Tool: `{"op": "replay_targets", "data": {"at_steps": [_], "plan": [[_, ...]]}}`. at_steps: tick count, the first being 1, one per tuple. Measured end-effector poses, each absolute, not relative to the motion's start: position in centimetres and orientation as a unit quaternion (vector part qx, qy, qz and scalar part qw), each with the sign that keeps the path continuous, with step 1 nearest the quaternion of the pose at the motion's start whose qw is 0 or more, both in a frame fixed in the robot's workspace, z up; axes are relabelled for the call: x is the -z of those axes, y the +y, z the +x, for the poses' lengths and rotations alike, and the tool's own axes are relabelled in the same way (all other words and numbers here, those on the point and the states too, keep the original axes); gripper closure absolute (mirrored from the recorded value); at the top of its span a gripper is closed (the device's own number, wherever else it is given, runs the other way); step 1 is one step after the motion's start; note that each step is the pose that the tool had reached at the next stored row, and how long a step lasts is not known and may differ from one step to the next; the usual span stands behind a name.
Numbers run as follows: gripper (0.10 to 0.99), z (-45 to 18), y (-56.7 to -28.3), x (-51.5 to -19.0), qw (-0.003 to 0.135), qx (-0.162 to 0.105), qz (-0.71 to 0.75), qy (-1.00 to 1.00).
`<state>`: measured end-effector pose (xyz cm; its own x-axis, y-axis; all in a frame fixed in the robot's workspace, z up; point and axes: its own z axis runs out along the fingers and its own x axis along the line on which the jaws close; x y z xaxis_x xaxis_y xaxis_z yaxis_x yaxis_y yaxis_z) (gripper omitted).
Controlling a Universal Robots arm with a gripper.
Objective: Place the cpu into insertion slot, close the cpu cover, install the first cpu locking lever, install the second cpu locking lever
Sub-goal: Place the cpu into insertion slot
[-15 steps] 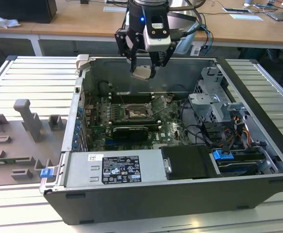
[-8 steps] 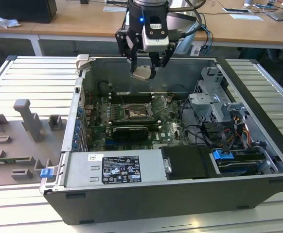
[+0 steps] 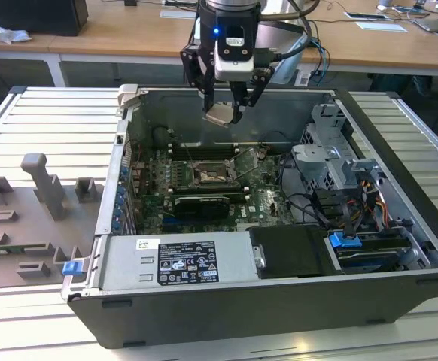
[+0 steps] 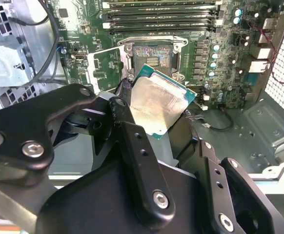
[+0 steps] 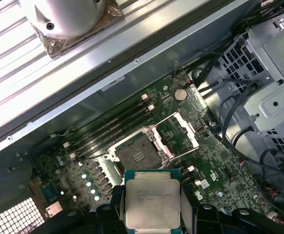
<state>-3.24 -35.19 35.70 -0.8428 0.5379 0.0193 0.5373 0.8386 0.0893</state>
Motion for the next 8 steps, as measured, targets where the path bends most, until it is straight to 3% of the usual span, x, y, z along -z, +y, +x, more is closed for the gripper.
{"op": "replay_targets", "data": {"at_steps": [8], "plan": [[0.541,-3.24,-35.20,-35.41,0.006,-0.045,0.339,0.940]]}}
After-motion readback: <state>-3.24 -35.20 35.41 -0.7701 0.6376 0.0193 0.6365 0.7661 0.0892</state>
